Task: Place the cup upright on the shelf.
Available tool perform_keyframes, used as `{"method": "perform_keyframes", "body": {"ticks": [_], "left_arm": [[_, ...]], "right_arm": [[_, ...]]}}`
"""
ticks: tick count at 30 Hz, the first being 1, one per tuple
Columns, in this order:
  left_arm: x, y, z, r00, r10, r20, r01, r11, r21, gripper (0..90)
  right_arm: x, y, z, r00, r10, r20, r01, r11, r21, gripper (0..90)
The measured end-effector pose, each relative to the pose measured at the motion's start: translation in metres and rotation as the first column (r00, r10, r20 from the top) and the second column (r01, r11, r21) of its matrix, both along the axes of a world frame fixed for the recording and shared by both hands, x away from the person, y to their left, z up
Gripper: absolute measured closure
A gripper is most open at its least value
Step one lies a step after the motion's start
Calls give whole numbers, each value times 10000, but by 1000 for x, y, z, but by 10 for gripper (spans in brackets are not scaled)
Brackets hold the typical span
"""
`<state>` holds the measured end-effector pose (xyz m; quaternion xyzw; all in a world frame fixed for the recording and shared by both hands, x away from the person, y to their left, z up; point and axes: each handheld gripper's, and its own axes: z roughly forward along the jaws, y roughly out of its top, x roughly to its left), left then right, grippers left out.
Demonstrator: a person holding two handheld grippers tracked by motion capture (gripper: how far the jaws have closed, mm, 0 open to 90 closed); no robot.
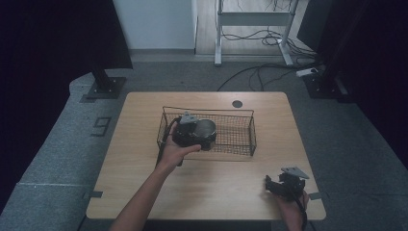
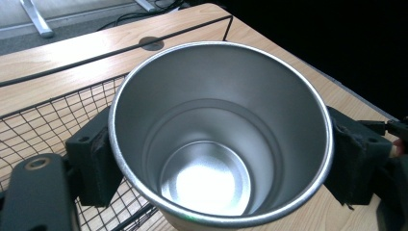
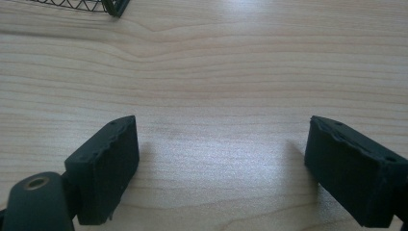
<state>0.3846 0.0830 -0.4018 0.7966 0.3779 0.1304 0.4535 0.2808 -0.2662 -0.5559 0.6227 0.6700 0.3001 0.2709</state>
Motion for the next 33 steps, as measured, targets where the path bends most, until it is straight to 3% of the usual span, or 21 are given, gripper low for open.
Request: {"method": "perform_keyframes", "body": {"ticks": [11, 33], "left_arm": [[10, -5, 9, 9999, 43, 145, -44, 9999, 90, 157], [33, -9, 9, 9996, 284, 67, -286, 9991, 303, 161]], "right_arm": [[0, 0, 0, 10000, 2, 0, -2, 10000, -2, 117], [0, 0, 0, 10000, 8, -2, -8, 10000, -8, 118]]}}
